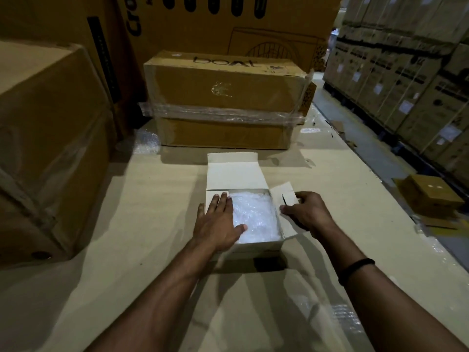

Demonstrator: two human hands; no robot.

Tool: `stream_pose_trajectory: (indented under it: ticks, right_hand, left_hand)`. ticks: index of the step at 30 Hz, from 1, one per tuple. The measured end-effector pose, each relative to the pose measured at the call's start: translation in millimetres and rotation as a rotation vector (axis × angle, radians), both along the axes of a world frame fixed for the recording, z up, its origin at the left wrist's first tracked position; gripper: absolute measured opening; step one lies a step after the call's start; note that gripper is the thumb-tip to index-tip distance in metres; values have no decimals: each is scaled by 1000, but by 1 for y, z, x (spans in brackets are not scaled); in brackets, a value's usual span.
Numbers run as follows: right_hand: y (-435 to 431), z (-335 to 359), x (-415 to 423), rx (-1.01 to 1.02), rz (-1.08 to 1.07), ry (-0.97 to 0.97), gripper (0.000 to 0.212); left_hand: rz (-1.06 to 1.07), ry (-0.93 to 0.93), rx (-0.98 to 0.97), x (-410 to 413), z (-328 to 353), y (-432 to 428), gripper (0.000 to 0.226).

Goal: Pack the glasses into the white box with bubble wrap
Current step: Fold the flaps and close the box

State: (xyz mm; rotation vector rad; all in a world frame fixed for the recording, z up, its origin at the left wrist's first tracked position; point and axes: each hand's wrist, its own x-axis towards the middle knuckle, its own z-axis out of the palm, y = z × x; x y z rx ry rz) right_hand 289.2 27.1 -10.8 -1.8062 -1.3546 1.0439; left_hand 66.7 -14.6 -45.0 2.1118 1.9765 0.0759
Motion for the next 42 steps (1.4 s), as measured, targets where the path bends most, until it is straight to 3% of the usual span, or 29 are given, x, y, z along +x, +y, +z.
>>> stream_pose_trajectory:
  ticks: [4,7,10,13,17,19,21,24,27,30,33,35,39,42]
  right_hand:
    - [-11,13,-21,163,192,-175,9]
    - [-19,3,-38,269,462,-327,33]
    - [-21,-24,-46,192,636,-603,61]
    - [-27,-40,-50,179,676,-828,66]
    - [-26,-30,-48,150,731,-875,62]
    - [-34,-26,-41,254,761,-954,59]
    - [-47,-24,-36,330,789,-992,72]
    - [-54,-27,-32,312,806,-919,84]
    - [-40,-26,-33,396,755,-803,60]
    - [-11,-24,-36,332,428,-392,37]
    - [40,-24,-46,106,214,47,40]
    - [73,-26,-53,-32,147,229,40]
    - [111,-15,-65,-115,36,464,24]
    - [121,19,-69,-13,35,457,24]
  left_hand:
    - [-8,-29,10,-1,-2,2,82]
    - [-39,-149,13,-13,-1,6,71]
    - [-113,-134,23,-27,-1,9,63]
    - [-137,-61,35,-27,-6,8,62]
    - [-127,-69,46,-26,-7,9,62]
    - [-83,-113,61,-28,-8,5,62]
    - [-38,-164,76,-32,-12,-2,62]
    - [-20,-219,53,-36,-19,-10,70]
    - [-33,-282,53,-38,-26,-7,72]
    - [-17,-342,61,-36,-30,-7,69]
    - [-1,-369,75,-35,-28,-9,62]
    - [3,-374,81,-34,-26,-10,60]
    - [25,-402,73,-33,-22,-13,60]
    - [30,-421,71,-31,-21,-15,60]
